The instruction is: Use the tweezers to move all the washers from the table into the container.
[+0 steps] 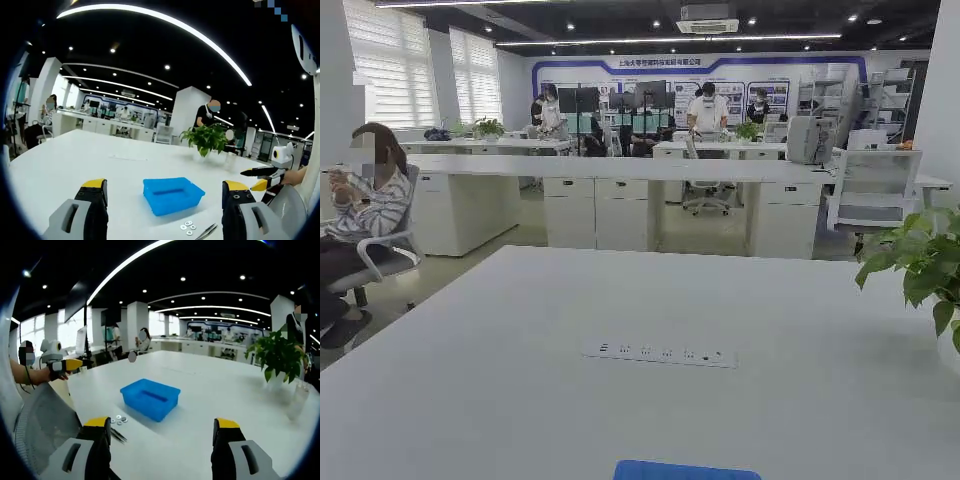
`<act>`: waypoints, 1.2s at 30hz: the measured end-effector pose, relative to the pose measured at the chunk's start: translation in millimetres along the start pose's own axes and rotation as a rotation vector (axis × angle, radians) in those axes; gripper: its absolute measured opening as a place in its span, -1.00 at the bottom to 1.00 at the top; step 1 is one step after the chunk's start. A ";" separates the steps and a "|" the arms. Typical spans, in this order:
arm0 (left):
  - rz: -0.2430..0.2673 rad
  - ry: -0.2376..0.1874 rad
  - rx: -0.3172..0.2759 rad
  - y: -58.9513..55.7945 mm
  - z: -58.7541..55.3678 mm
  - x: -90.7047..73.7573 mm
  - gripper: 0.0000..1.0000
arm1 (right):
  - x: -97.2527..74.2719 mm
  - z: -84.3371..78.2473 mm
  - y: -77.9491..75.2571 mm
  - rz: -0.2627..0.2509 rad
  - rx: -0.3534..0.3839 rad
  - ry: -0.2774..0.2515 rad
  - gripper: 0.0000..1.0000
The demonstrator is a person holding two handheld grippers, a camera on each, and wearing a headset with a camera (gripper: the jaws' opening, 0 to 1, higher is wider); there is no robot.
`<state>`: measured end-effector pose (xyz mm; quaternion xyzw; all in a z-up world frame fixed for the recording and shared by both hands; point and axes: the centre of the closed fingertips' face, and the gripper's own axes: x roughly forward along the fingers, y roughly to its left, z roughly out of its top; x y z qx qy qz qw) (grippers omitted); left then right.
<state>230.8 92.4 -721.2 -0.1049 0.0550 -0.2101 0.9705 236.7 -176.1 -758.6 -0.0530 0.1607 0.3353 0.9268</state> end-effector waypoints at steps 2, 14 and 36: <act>0.004 -0.002 0.005 0.5 0.6 -0.1 0.93 | 0.3 -0.2 0.6 0.002 0.002 0.002 0.62; 0.058 -0.016 0.015 10.1 3.8 -2.6 0.93 | 1.3 -2.1 3.5 0.011 -0.003 0.020 0.62; 0.037 -0.014 -0.017 7.9 2.8 -1.7 0.92 | -1.2 1.9 -3.0 -0.019 0.009 0.003 0.62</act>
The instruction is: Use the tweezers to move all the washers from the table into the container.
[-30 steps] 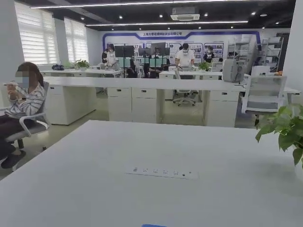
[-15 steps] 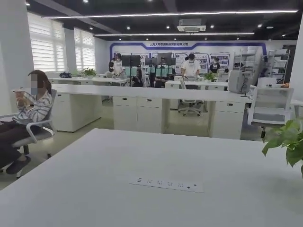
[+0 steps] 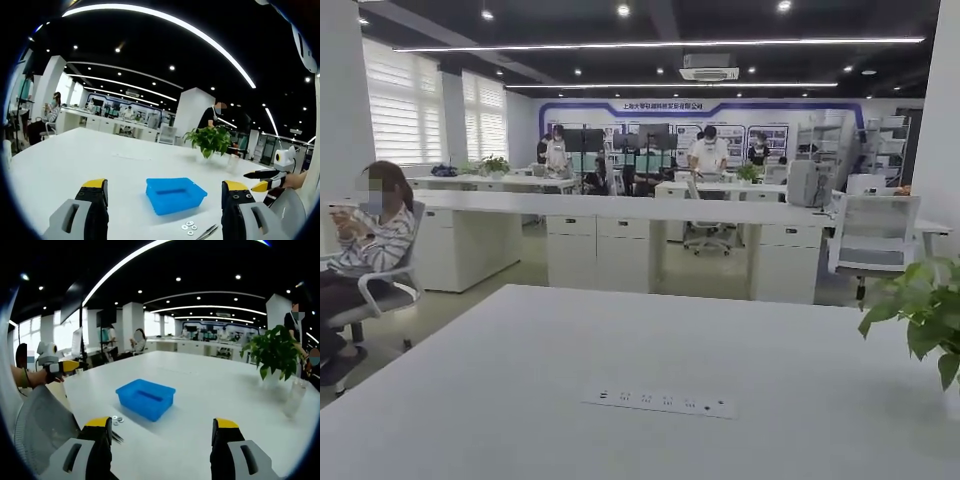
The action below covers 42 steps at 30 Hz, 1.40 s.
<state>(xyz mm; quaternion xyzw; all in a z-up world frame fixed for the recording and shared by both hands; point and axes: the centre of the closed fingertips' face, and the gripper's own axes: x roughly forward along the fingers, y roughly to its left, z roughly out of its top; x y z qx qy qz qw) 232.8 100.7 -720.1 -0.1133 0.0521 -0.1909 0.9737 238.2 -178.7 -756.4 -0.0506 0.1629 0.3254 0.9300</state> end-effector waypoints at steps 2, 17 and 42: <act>-0.001 -0.003 -0.001 -0.1 0.6 -0.2 0.92 | -0.3 0.1 -0.6 -0.002 0.003 -0.001 0.62; -0.010 0.030 0.015 -1.0 -5.7 1.2 0.89 | -2.6 1.2 -11.6 -0.048 0.008 -0.016 0.61; -0.098 0.183 -0.009 -15.3 -30.3 0.8 0.71 | -5.3 1.2 -18.1 -0.053 0.084 -0.026 0.58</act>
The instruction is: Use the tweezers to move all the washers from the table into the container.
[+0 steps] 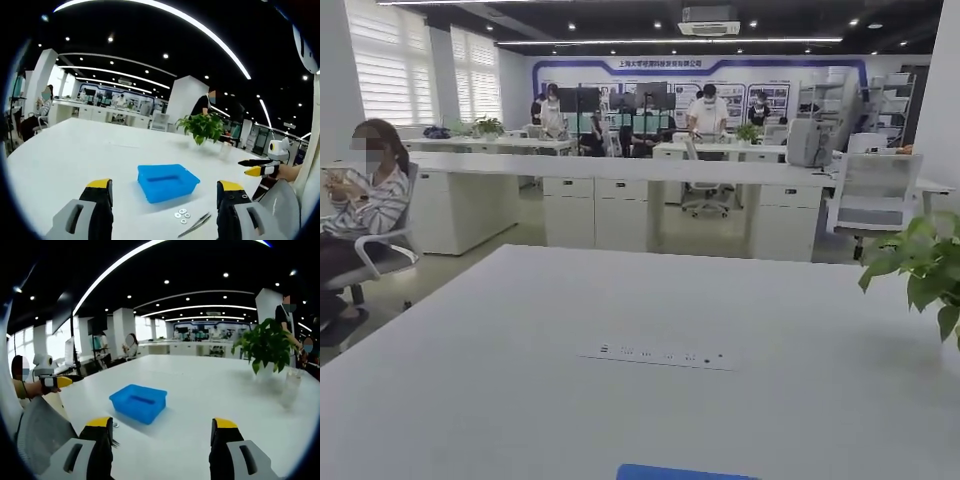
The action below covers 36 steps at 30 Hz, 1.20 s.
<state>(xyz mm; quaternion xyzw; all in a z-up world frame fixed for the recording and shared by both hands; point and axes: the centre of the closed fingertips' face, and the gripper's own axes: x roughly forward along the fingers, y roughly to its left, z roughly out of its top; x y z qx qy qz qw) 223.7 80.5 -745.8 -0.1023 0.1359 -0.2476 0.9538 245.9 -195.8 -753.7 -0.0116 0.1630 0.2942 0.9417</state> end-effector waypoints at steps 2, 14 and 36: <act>-0.069 0.080 -0.026 -9.2 -12.3 1.6 0.52 | -0.7 -2.4 -2.4 -0.003 0.017 0.013 0.54; -0.313 0.414 0.018 -35.8 -60.7 9.8 -0.31 | -7.3 -13.9 -9.4 -0.031 -0.035 0.075 0.16; -0.519 0.901 0.577 -39.9 -134.4 25.2 -0.75 | -7.6 -20.0 1.0 0.015 -0.085 0.128 -0.12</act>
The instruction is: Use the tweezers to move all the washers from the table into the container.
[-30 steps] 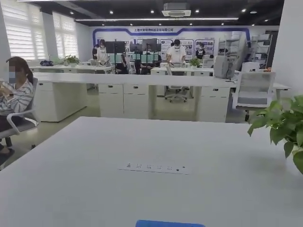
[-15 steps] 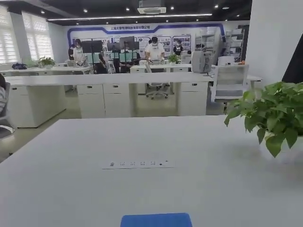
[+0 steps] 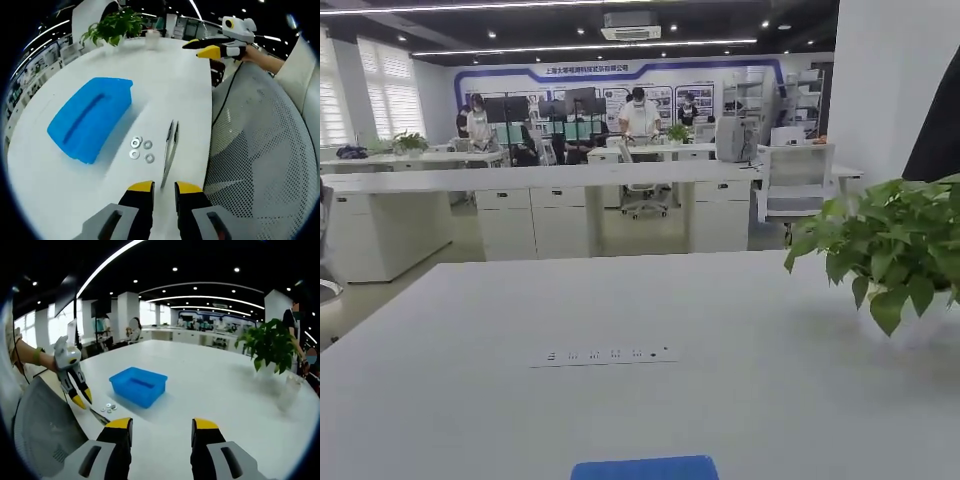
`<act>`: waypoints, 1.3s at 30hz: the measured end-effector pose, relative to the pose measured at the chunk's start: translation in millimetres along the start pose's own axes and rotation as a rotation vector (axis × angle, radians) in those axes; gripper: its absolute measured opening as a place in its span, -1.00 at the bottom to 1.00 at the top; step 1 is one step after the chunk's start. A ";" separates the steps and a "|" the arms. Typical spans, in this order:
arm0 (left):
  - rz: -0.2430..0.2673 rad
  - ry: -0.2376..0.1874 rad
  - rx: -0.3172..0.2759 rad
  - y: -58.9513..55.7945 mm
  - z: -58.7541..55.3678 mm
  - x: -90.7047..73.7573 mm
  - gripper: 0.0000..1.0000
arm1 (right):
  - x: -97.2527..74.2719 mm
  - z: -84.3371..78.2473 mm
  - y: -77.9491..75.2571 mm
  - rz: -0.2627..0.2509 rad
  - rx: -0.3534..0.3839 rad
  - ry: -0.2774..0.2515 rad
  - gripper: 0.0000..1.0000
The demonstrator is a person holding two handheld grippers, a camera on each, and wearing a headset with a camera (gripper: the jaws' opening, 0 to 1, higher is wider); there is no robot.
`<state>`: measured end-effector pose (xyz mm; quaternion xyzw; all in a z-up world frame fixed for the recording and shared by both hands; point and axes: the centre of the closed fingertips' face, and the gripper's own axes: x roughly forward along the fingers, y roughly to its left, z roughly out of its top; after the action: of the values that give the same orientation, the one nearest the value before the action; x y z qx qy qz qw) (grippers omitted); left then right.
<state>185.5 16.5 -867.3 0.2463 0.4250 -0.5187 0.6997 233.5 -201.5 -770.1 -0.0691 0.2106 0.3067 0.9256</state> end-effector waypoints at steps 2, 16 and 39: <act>0.005 0.017 0.035 2.8 0.0 3.0 -0.77 | 0.1 -0.4 1.1 0.004 -0.005 0.004 -0.14; 0.024 0.210 0.269 9.3 -8.6 11.8 -1.00 | 0.5 -3.0 0.8 -0.006 -0.052 0.024 -0.12; -0.027 0.150 0.362 -17.3 23.5 -33.7 -1.00 | 6.3 7.0 52.6 0.208 -0.225 0.062 -0.22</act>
<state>173.9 9.6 -824.8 0.4003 0.3790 -0.5761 0.6035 209.0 -154.1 -766.4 -0.1596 0.2095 0.4204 0.8683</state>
